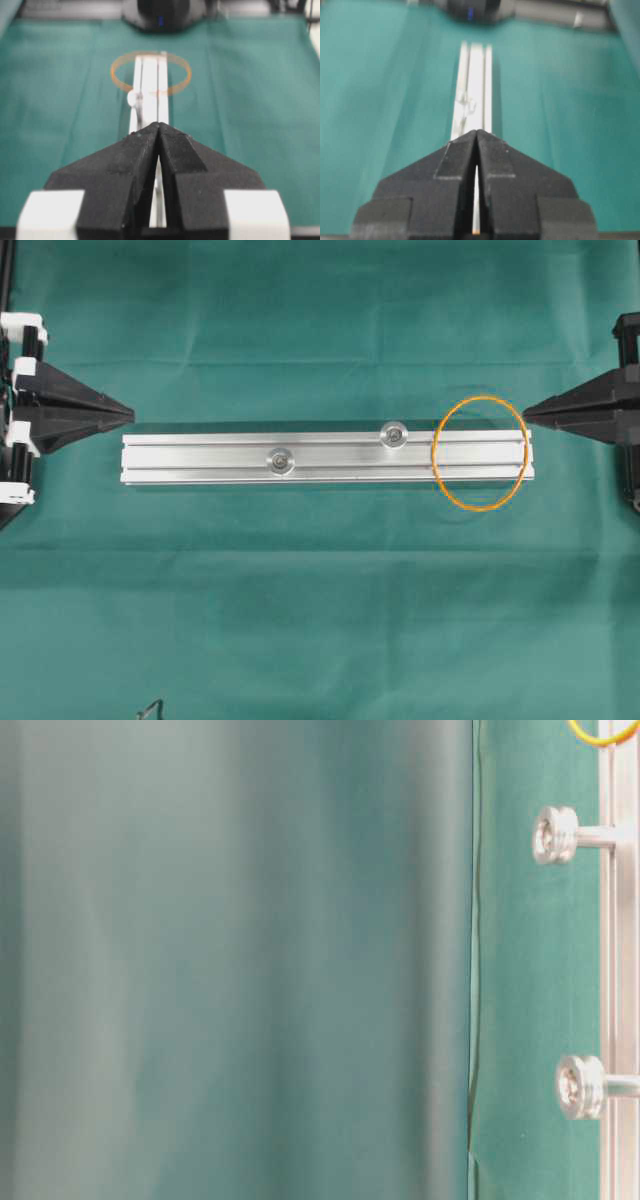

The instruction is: Hook the rubber onto the shaft.

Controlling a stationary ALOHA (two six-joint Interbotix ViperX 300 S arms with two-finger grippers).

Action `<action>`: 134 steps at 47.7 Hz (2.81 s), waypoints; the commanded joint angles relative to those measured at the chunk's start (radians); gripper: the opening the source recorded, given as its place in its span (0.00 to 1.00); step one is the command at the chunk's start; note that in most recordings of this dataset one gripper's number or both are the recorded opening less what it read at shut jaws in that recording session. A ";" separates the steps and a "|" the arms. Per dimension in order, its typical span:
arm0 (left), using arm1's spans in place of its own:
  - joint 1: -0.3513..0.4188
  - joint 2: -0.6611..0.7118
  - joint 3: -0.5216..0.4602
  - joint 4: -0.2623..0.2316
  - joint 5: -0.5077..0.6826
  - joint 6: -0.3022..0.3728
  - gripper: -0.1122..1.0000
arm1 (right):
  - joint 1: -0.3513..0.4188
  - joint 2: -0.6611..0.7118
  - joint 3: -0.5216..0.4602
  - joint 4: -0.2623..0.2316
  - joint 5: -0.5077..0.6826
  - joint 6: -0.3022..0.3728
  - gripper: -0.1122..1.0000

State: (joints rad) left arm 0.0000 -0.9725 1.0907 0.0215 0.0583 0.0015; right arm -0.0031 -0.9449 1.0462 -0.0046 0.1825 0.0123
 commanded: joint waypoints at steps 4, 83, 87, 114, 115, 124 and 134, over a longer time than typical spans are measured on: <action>0.002 0.005 -0.061 0.003 0.176 -0.002 0.10 | -0.003 0.041 -0.081 0.003 0.230 0.000 0.13; -0.014 0.005 -0.101 0.003 0.295 -0.005 0.10 | -0.003 0.169 -0.278 -0.032 1.039 -0.002 0.13; -0.014 0.005 -0.101 0.003 0.296 -0.005 0.10 | -0.003 0.167 -0.278 -0.044 1.052 -0.002 0.13; -0.014 0.009 -0.101 0.003 0.296 -0.005 0.10 | -0.003 0.170 -0.273 -0.044 1.066 0.000 0.40; -0.014 0.009 -0.101 0.003 0.296 -0.003 0.10 | -0.003 0.170 -0.273 -0.044 1.066 0.000 0.45; -0.014 0.008 -0.101 0.003 0.295 -0.005 0.10 | -0.003 0.172 -0.264 -0.043 1.063 0.000 0.93; -0.015 0.011 -0.101 0.003 0.295 -0.005 0.10 | -0.003 0.172 -0.264 -0.043 1.062 0.000 0.99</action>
State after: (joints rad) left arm -0.0123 -0.9710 1.0201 0.0215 0.3590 -0.0015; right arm -0.0046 -0.7777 0.7946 -0.0506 1.2487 0.0092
